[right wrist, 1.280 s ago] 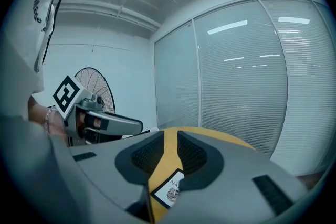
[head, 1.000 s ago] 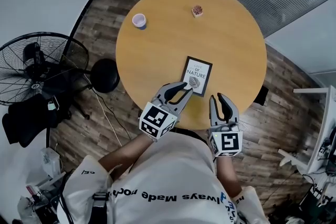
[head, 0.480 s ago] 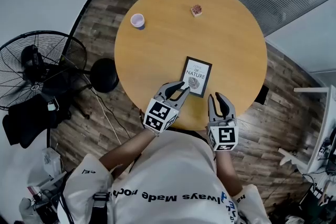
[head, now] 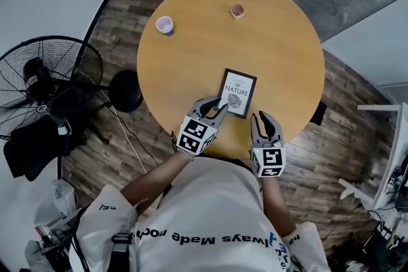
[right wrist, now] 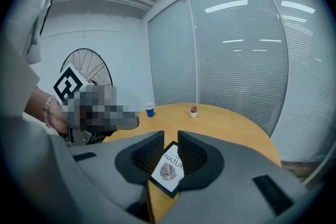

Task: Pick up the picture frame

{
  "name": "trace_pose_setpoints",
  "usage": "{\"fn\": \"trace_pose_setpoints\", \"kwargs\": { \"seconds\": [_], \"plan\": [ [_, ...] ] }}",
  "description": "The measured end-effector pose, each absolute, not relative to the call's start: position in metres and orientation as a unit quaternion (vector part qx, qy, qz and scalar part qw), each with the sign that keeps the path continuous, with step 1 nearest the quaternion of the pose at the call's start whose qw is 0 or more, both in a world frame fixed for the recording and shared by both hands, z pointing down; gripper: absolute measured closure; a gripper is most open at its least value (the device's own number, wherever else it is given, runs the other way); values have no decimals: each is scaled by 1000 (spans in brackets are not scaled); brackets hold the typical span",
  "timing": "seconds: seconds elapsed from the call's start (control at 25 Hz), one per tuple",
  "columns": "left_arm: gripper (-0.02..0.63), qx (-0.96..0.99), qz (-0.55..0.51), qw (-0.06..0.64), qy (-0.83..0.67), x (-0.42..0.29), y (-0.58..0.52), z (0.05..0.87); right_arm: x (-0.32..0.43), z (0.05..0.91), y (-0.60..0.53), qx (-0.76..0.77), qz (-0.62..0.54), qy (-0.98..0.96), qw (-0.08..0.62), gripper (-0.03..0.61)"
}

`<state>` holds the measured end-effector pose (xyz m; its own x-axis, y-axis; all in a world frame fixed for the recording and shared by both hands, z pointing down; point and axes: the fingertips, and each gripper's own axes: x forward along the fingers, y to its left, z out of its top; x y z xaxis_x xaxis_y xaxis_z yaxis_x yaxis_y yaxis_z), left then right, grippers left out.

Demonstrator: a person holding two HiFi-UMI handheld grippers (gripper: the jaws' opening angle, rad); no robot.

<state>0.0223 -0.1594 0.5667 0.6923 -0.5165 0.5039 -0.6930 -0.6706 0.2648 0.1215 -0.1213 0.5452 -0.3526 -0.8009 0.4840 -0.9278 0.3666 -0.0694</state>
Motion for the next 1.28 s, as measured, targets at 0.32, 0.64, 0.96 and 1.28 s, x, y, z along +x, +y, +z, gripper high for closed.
{"fn": "trace_pose_setpoints", "kwargs": {
  "seconds": [0.32,0.64,0.96,1.28],
  "plan": [
    [503,886,214,232,-341,23,-168,589,125,571,-129,531,183,-802,203,499],
    [503,878,233,240,-344,22,-173,619,129,601,-134,526,196,-798,219,497],
    [503,867,255,251,-347,18,-179,650,128,628,-141,519,210,-793,241,497],
    [503,858,277,261,-345,16,-183,679,132,656,-149,520,219,-786,254,497]
  ]
}}
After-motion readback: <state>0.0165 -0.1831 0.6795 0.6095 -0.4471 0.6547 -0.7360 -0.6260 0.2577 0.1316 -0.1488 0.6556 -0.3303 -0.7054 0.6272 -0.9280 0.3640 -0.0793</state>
